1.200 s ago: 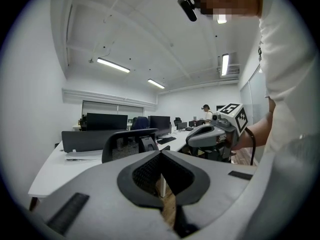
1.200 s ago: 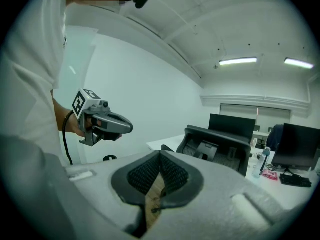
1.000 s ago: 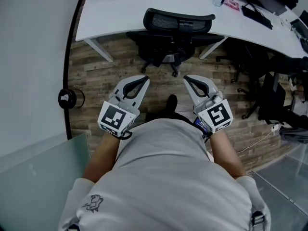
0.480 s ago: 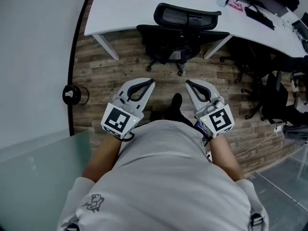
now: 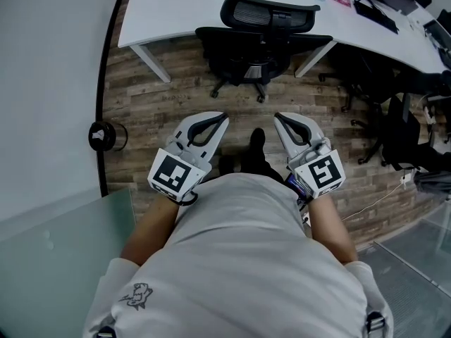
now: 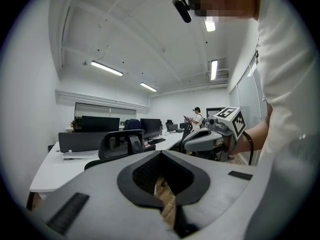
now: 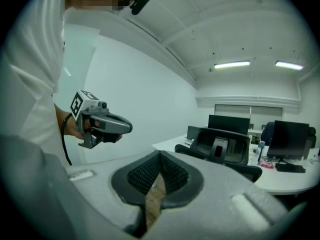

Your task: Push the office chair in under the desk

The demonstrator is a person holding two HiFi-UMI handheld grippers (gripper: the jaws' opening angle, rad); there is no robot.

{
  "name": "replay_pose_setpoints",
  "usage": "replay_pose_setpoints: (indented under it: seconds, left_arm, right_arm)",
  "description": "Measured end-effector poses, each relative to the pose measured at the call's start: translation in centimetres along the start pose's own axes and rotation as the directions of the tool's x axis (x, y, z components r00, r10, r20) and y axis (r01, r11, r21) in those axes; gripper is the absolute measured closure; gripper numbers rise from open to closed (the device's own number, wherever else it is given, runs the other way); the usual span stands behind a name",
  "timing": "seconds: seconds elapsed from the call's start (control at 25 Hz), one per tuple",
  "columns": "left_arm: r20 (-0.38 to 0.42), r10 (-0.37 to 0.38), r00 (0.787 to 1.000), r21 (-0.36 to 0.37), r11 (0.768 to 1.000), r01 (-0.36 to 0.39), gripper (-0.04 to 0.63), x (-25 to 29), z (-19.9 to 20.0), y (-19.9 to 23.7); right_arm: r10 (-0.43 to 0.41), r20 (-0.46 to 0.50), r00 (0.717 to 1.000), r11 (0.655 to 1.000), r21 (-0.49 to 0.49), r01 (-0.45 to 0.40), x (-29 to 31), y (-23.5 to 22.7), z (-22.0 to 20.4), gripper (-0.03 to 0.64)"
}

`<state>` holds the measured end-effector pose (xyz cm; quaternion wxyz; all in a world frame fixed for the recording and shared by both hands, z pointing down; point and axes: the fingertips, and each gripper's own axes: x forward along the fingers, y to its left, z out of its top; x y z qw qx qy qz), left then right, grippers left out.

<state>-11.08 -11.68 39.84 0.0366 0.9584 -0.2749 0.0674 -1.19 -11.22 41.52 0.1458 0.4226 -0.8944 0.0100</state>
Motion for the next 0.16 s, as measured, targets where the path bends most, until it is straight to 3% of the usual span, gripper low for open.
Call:
replay_pose_setpoints:
  seconds: [0.16]
  left_arm:
    - [-0.013, 0.004, 1.000, -0.001, 1.000, -0.004, 0.597, -0.41, -1.12, 0.06]
  right_arm:
    - [0.009, 0.016, 1.000, 1.000, 0.005, -0.009, 0.23, 0.69, -0.75, 0.614]
